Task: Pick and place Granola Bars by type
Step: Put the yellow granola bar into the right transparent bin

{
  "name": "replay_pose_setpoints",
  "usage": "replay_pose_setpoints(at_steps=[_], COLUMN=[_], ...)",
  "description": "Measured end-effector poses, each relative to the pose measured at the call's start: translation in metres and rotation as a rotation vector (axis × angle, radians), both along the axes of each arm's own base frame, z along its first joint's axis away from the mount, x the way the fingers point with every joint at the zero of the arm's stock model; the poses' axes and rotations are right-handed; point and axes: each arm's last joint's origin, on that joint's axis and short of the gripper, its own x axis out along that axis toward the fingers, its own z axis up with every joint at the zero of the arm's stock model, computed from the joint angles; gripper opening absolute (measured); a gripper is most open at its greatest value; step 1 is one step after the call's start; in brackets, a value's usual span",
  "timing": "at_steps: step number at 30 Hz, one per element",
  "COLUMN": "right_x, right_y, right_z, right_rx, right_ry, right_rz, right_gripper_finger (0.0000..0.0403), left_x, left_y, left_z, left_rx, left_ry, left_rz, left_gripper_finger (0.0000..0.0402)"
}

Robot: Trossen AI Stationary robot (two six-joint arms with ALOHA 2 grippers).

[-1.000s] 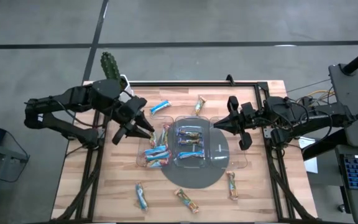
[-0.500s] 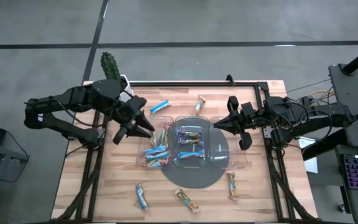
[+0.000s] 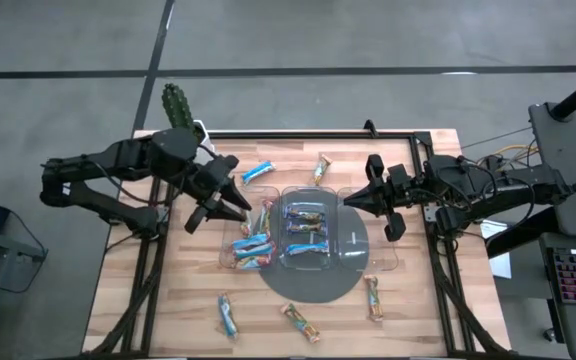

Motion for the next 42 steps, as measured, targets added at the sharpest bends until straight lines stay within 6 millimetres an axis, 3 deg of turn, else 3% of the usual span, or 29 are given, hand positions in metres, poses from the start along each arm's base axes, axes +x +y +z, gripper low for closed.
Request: replay_pose_setpoints(at_steps=[15,27,37,42], right_x=[0.000,0.000,0.000,0.000], right_y=[0.000,0.000,0.000,0.000], right_z=[0.000,0.000,0.000,0.000], right_rx=[0.000,0.000,0.000,0.000], right_ry=[0.000,0.000,0.000,0.000], right_rz=[-0.001,-0.001,-0.001,-0.001], right_gripper_finger=[0.0009,0.0009,0.0009,0.0009], left_x=[0.022,0.026,0.026,0.026], left_y=[0.000,0.000,0.000,-0.001], left_z=[-0.014,-0.016,-0.016,-0.016], left_rx=[-0.039,-0.041,-0.043,-0.055], left_ry=[0.087,0.098,0.100,0.106], left_rz=[0.013,0.013,0.015,0.005], left_gripper_finger=[0.0124,0.0126,0.0191,0.0198])
